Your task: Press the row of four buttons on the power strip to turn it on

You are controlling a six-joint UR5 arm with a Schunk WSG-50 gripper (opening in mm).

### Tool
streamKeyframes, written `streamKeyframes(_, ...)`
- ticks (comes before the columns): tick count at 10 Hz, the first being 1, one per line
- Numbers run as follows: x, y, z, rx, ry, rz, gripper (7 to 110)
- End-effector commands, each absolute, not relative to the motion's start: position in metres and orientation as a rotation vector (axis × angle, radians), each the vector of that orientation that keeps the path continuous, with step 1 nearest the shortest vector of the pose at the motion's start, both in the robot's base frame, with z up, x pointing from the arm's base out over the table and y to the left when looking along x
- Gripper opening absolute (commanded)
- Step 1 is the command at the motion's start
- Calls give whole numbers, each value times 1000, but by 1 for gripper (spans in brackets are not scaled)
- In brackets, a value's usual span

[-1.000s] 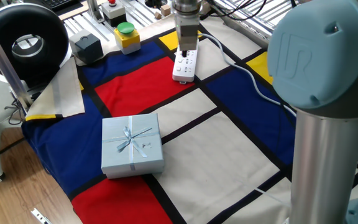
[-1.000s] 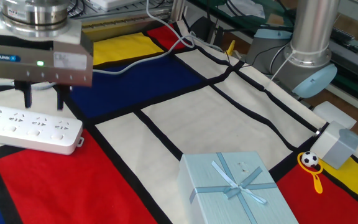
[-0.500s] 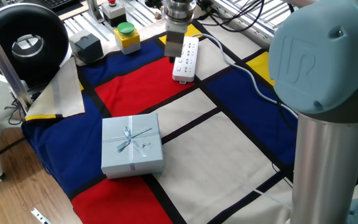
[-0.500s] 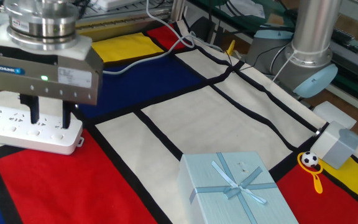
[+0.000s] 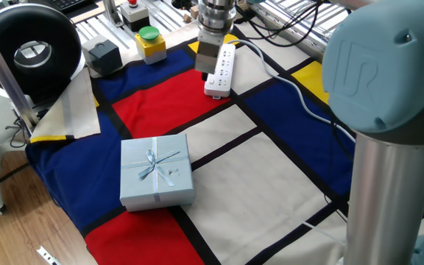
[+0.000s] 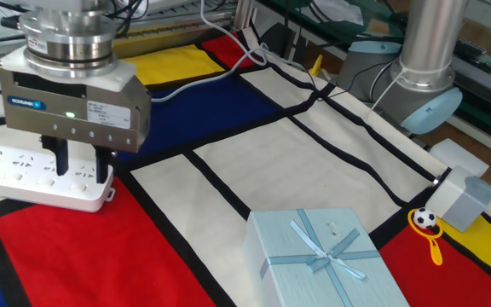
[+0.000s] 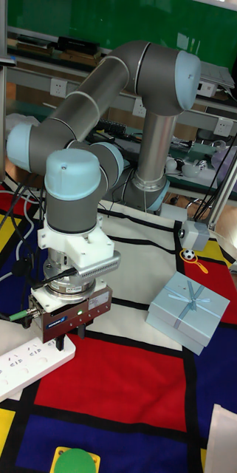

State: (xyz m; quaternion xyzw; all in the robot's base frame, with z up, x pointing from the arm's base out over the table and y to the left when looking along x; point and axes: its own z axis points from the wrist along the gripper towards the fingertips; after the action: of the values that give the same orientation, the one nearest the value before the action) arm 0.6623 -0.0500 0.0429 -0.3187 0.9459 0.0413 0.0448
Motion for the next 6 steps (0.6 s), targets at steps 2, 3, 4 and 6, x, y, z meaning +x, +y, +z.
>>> streamKeyframes(2, 662, -47, 34, -920, 2894, 137, 44)
streamKeyframes(3, 662, -49, 37, -920, 2895, 143, 44)
streamKeyframes(4, 669, -50, 50, -912, 2872, 170, 44)
streamKeyframes(6, 691, -64, 69, -870, 2849, 163, 66)
